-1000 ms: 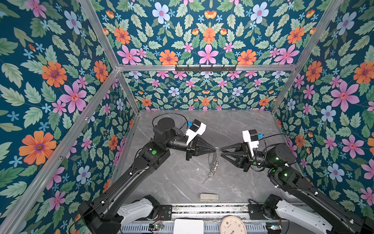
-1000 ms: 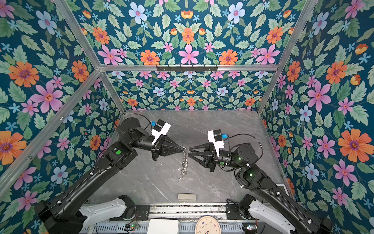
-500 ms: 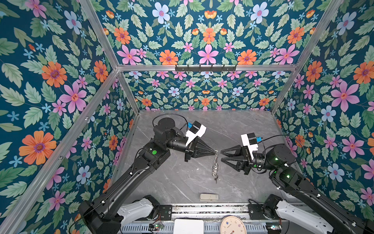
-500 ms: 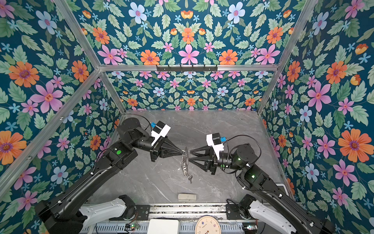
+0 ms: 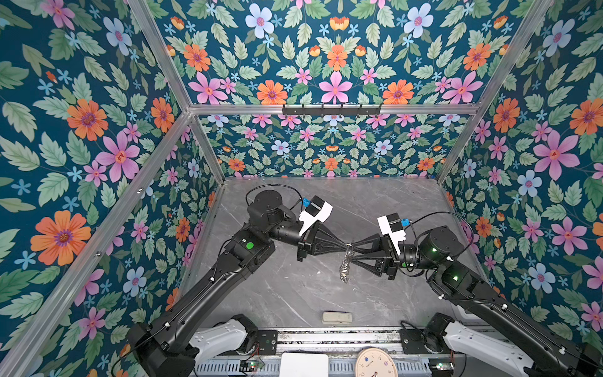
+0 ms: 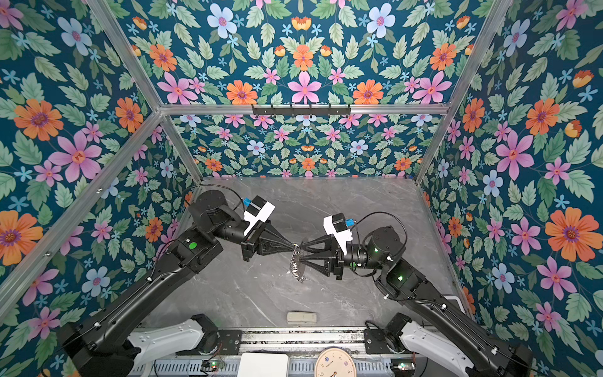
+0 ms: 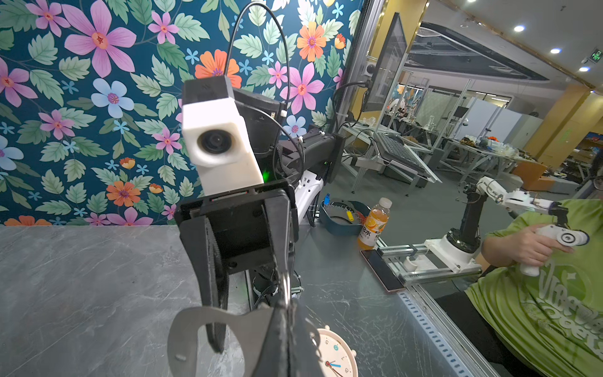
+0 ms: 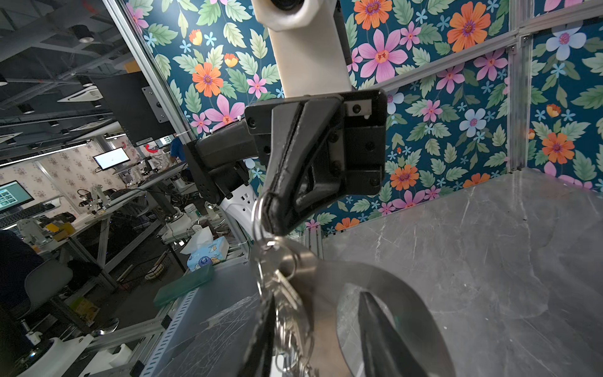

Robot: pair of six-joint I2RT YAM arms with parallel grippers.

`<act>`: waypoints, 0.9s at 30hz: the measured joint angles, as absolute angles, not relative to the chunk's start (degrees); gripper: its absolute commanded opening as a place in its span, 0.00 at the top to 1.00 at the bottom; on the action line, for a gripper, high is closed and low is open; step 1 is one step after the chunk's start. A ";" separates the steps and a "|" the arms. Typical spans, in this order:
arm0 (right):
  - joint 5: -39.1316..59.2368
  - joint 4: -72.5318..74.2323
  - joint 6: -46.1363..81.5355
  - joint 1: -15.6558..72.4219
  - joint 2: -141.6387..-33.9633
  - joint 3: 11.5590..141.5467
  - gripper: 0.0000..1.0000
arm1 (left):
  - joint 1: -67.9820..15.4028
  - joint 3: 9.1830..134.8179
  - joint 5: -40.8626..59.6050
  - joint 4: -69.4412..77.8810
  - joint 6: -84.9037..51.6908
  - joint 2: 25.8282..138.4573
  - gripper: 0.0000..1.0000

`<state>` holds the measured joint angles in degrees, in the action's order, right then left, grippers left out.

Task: Remove the keys from the keyring

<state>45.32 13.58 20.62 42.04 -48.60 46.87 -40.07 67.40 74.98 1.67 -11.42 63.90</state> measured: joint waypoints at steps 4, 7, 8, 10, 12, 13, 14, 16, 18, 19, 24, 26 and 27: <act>46.26 14.37 20.67 42.04 -49.08 47.11 0.66 | -40.07 67.20 75.00 1.89 -11.84 63.90 1.00; 46.28 14.79 20.86 42.04 -49.10 47.11 0.69 | -40.07 67.18 74.96 2.09 -11.92 63.90 1.00; 46.33 14.81 20.84 42.04 -49.10 47.11 0.69 | -40.07 67.16 74.96 2.11 -11.99 63.90 1.00; 46.48 14.87 20.86 42.02 -49.12 47.11 0.70 | -40.07 67.09 74.83 2.13 -12.01 63.90 1.00; 46.85 15.25 21.08 42.02 -49.25 47.11 0.71 | -40.07 67.09 74.78 2.13 -12.01 63.96 1.00; 46.94 15.31 21.10 42.02 -49.32 47.11 0.71 | -40.07 67.09 74.74 2.13 -12.01 63.96 1.00; 47.16 15.42 21.37 41.98 -49.39 47.11 0.71 | -40.07 67.09 74.65 2.13 -12.01 63.96 1.00; 47.40 15.77 21.89 41.93 -49.45 47.11 0.72 | -40.07 67.09 74.54 2.15 -12.01 63.96 1.00; 47.64 16.21 21.98 41.95 -49.54 47.11 0.72 | -40.10 67.09 74.54 2.39 -12.01 63.96 1.00; 47.77 16.43 21.98 41.98 -49.60 47.09 0.72 | -40.10 67.09 74.52 2.57 -12.01 63.96 1.00; 48.01 17.02 22.39 42.06 -49.50 46.30 0.69 | -40.01 67.09 73.41 2.72 -11.99 63.96 1.00; 48.01 17.21 22.46 42.04 -49.15 46.00 0.69 | -39.92 67.09 73.28 2.72 -11.99 63.96 1.00; 47.99 17.30 22.61 42.04 -48.97 45.87 0.69 | -39.88 67.09 73.25 2.74 -11.99 63.94 1.00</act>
<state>47.99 17.30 22.61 42.04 -48.97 45.87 -39.88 67.09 73.25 2.74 -11.99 63.94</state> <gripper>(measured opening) 0.309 0.050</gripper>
